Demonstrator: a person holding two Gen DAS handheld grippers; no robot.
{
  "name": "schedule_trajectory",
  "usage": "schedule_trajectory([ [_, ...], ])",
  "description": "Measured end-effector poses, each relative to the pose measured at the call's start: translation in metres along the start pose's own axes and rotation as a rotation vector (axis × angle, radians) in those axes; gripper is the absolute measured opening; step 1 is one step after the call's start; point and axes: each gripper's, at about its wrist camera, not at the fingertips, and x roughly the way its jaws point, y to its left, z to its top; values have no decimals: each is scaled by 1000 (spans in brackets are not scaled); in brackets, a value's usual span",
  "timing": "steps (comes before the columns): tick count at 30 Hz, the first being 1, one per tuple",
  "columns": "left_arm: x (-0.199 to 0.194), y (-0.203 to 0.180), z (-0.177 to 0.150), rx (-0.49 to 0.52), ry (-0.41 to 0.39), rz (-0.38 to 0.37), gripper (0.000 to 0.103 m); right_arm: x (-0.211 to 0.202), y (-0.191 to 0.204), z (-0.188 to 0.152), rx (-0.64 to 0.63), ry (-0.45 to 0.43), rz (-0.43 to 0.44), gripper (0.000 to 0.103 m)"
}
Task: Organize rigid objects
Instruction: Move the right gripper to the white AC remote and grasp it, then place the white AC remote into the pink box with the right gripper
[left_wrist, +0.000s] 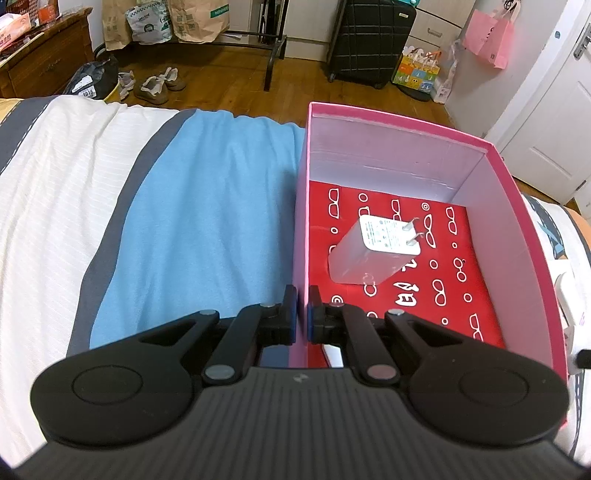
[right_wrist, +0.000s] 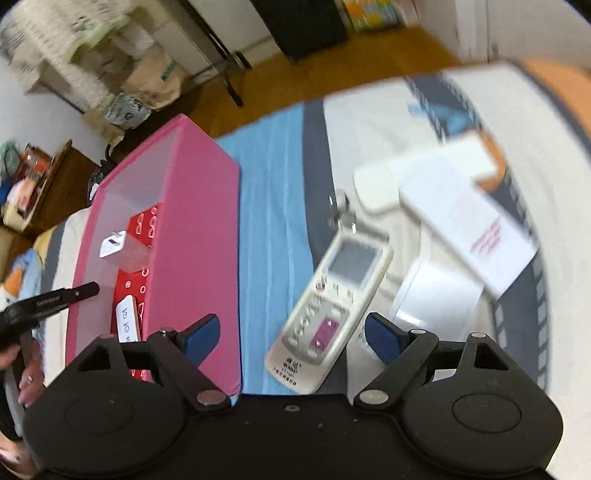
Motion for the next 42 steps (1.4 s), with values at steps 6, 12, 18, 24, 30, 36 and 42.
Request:
schedule_trajectory([
  [6,1,-1,0,0,6,7,5,37,-4,-7,9,30,-30,88],
  [12,2,-1,0,3,8,7,5,57,10,-9,-120,-56,-111,90],
  [18,4,-1,0,0,12,7,5,68,27,-20,-331,-67,-231,79],
  [24,4,-1,0,-2,13,7,5,51,24,-25,-446,58,-211,65],
  [30,4,-1,0,-3,13,6,5,61,27,-31,-443,75,-225,68],
  [36,4,-1,0,1,13,7,5,63,23,-28,-409,18,-214,61],
  [42,5,-3,-1,21,6,14,4,34,26,-36,-399,-37,-208,61],
])
